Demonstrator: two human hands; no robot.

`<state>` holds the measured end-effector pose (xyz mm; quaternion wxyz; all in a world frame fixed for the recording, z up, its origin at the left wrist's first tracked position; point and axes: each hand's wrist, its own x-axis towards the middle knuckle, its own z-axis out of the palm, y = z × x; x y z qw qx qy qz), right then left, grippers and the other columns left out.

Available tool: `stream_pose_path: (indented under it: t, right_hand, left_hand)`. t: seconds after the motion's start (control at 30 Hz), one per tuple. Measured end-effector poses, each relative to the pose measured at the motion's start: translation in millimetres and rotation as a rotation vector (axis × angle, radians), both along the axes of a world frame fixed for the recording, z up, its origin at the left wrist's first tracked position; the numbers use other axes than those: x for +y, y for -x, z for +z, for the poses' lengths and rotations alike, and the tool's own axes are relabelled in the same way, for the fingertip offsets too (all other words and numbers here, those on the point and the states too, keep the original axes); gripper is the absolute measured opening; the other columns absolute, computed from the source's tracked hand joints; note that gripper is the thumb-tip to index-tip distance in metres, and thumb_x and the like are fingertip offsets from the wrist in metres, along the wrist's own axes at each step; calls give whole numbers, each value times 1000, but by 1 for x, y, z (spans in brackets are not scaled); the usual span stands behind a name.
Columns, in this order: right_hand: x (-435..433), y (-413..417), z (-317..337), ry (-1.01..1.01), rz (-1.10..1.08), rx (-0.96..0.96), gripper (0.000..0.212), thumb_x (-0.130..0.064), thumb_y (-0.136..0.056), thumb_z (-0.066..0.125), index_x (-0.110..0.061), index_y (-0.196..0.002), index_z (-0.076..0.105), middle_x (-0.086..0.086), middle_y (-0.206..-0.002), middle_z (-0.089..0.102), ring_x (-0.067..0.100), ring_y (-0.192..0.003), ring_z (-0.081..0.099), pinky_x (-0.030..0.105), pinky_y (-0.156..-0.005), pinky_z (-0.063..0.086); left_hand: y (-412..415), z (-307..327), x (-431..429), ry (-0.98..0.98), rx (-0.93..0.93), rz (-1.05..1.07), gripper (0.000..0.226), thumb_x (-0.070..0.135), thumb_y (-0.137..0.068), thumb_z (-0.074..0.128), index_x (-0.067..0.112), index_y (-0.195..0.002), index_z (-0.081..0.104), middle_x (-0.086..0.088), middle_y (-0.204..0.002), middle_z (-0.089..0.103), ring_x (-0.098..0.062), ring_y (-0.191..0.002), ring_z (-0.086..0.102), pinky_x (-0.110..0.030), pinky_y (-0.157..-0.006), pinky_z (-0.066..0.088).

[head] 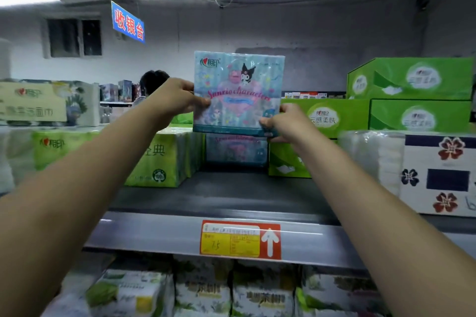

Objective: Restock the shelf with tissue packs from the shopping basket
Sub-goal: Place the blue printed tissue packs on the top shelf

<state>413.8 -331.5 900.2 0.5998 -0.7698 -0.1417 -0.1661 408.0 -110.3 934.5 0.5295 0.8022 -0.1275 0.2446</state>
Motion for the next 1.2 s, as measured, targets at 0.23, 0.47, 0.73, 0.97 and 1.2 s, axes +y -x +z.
stream_pose_path:
  t: [0.23, 0.47, 0.73, 0.97, 1.2]
  right_hand:
    - [18, -29, 9, 85, -66, -33, 27, -1, -83, 67, -11, -104, 54, 13, -111, 62, 31, -93, 66, 47, -69, 60]
    - [23, -57, 10, 214, -231, -77, 20, -3, -81, 71, -10, -96, 60, 14, -109, 65, 31, -91, 67, 41, -77, 58]
    - [30, -69, -14, 623, -521, -222, 31, -3, -89, 60, 1, -119, 51, 17, -111, 64, 33, -100, 63, 35, -73, 49]
    - [30, -70, -19, 735, -493, -178, 43, -5, -87, 63, 3, -123, 42, 18, -118, 61, 34, -105, 61, 36, -74, 47]
    - [28, -67, -16, 679, -428, -148, 64, -14, -84, 70, 1, -135, 33, 17, -122, 59, 34, -109, 59, 41, -85, 51]
  left_hand:
    - [-22, 14, 15, -220, 45, 127, 33, 3, -78, 71, -9, -108, 65, -16, -110, 69, -25, -95, 61, -26, -73, 50]
    - [-47, 20, 14, -288, 76, 155, 31, 6, -80, 71, -7, -107, 65, -11, -102, 67, -11, -77, 58, -23, -66, 42]
    - [-69, -7, 17, -252, 56, 168, 31, -2, -70, 76, -7, -100, 67, -9, -94, 71, -26, -97, 65, -35, -84, 49]
    - [-68, -15, 16, -402, -47, 233, 42, 17, -72, 81, 3, -106, 62, -12, -105, 70, -28, -96, 65, -42, -90, 52]
    - [-66, -16, 16, -350, -39, 164, 32, 23, -81, 73, 6, -106, 61, -9, -103, 68, -26, -92, 66, -44, -88, 54]
